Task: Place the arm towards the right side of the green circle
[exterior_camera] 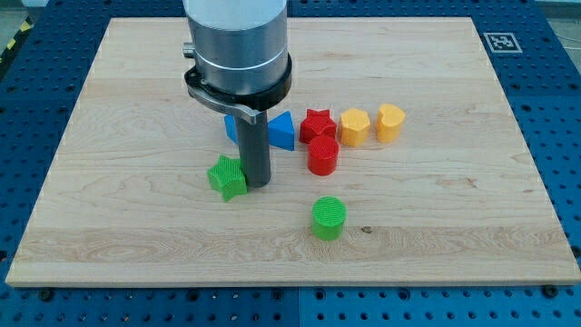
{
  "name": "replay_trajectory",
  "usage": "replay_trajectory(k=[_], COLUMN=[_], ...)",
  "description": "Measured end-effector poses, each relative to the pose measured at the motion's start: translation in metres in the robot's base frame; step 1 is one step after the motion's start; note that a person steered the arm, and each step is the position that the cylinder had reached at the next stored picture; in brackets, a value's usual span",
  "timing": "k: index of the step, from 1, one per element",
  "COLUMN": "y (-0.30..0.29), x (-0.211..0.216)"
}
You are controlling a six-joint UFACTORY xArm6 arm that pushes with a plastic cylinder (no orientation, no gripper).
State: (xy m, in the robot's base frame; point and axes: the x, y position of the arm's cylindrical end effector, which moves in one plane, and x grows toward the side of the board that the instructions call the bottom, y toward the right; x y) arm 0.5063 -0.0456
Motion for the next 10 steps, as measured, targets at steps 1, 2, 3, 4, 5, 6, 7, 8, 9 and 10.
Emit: replay_trajectory(k=[1, 2, 3, 4, 5, 6, 7, 8, 9, 10], y=[-0.02, -0.015, 0.014, 0.014, 0.033, 0.043, 0.044, 0.052, 0.07, 0.101], x=[0.004, 0.004, 0.004, 0.004, 0.004, 0.004, 0.004, 0.006, 0.006, 0.019])
